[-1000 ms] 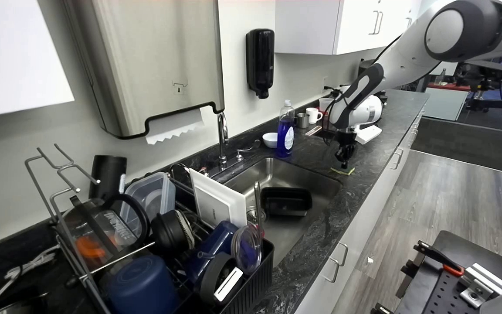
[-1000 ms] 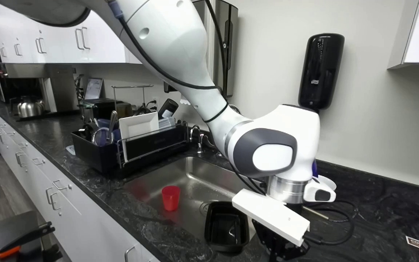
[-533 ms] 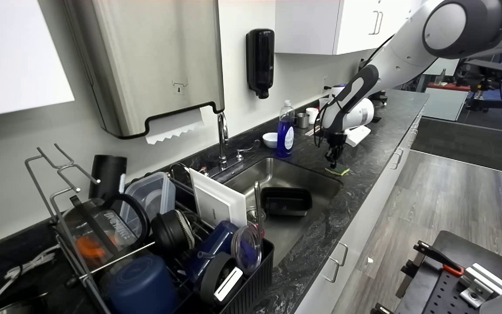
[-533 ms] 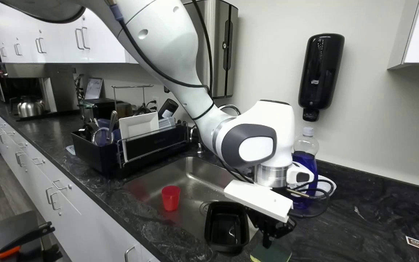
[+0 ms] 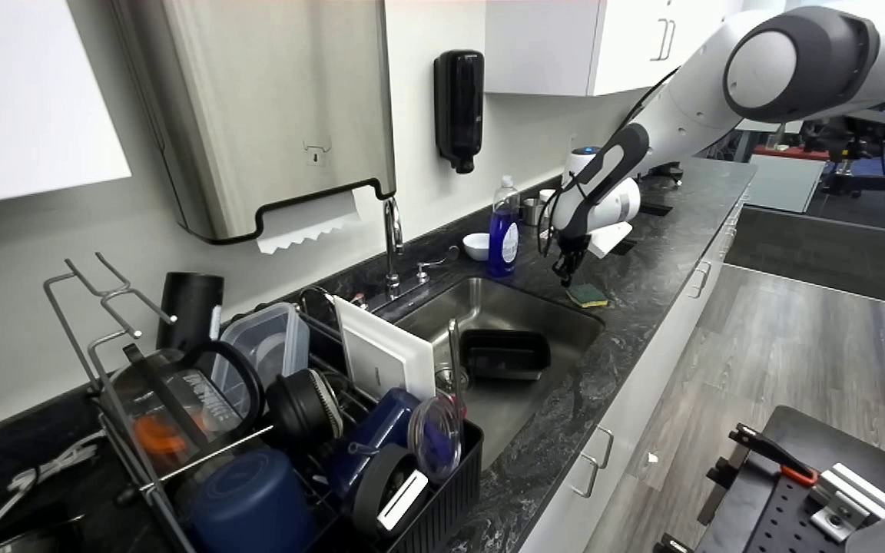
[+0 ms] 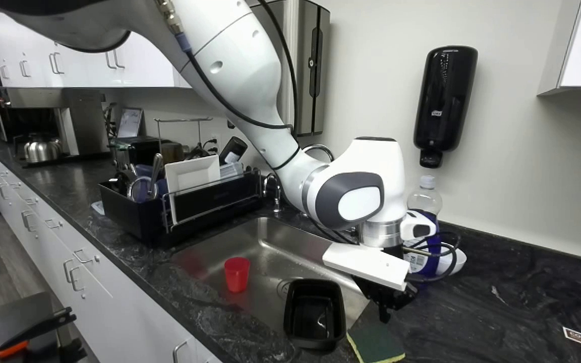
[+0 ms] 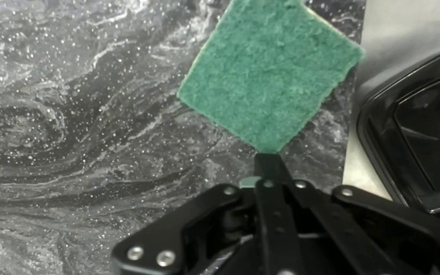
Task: Scrub the counter using the sponge
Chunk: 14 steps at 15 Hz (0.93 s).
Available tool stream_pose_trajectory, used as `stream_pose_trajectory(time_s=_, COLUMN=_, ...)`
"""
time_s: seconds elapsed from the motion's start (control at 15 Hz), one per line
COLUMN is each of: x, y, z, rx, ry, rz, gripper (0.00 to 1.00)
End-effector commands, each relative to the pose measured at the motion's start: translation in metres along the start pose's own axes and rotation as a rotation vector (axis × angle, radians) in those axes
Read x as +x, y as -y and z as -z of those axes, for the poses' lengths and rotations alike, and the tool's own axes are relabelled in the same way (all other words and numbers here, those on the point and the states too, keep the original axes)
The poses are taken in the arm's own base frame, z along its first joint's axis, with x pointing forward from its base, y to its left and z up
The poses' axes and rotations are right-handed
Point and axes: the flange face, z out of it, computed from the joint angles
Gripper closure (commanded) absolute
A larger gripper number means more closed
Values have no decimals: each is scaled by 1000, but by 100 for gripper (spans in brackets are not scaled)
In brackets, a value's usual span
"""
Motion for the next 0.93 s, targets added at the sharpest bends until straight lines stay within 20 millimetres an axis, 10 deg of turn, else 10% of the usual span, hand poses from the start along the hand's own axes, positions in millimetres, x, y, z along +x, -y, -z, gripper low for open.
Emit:
stream_pose_trajectory(time_s=0.0, x=5, y=-7, z=10, rx=-26, ry=-34, rz=-18, gripper=100)
stream_pose_trajectory(time_s=0.87, x=-51, y=-21, z=36, rx=11, ry=109, rz=-89, gripper=100)
